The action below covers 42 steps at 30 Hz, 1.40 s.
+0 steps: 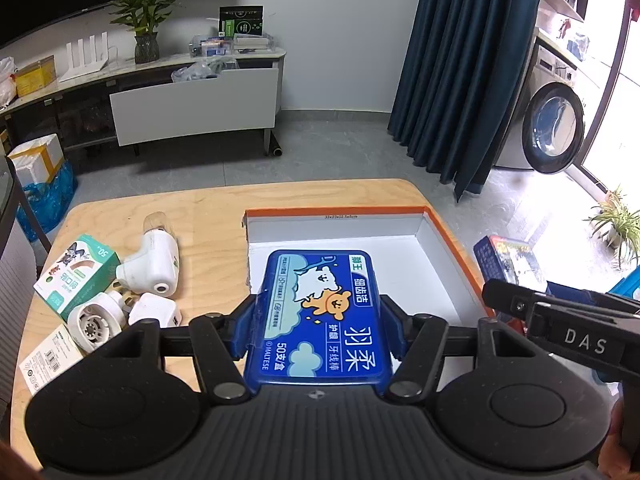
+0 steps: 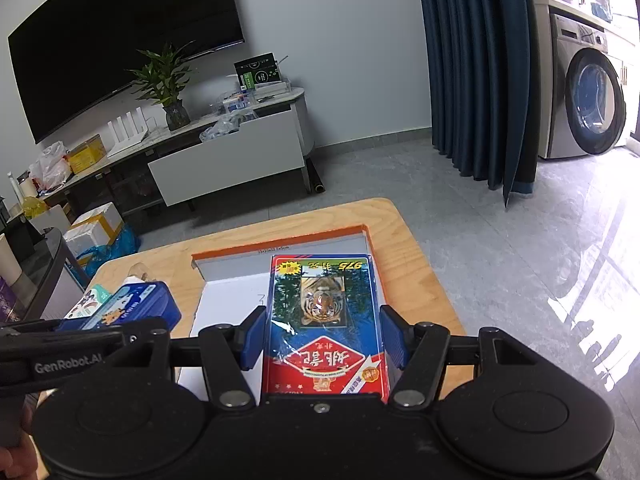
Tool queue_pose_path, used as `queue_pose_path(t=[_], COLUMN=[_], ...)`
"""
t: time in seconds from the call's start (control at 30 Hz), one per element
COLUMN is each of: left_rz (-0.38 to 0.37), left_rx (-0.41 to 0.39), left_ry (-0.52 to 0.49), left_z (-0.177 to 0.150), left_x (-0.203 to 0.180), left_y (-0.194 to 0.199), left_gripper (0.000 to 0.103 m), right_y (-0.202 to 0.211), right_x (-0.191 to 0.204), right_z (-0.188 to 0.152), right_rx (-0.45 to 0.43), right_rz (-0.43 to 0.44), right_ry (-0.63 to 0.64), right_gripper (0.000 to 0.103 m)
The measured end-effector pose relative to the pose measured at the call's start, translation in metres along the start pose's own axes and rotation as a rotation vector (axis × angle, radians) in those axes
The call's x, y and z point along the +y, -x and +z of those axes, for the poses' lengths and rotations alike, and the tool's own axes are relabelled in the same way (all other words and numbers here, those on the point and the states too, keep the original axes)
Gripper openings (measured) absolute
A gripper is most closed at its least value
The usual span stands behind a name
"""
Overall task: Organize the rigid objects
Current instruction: 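Carry the blue tin and red card box over the open white box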
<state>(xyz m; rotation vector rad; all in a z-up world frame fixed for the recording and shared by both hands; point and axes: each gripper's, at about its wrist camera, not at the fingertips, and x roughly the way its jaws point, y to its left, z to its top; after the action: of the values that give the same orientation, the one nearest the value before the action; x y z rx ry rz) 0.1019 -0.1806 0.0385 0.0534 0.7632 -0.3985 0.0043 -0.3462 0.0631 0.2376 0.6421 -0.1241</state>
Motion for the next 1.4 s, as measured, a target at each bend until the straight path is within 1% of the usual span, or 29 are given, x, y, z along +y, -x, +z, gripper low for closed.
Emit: queue_pose_path(t=[0.6, 1.4], left_rz=[0.006, 0.004], left_rx=[0.003, 0.029], left_ry=[0.009, 0.021], left_z=[0.014, 0.017], left_x=[-0.008, -0.012], left_y=[-0.014, -0.028], left_gripper=[0.063, 0.063], right_y=[-0.021, -0.042], right_x=[-0.003, -0.004], right_z=[0.011, 0.017], right_rx=[0.024, 0.047], right_rz=[-0.014, -0.018], right_ry=[0.017, 0.019], right_gripper=[0.071, 0.071])
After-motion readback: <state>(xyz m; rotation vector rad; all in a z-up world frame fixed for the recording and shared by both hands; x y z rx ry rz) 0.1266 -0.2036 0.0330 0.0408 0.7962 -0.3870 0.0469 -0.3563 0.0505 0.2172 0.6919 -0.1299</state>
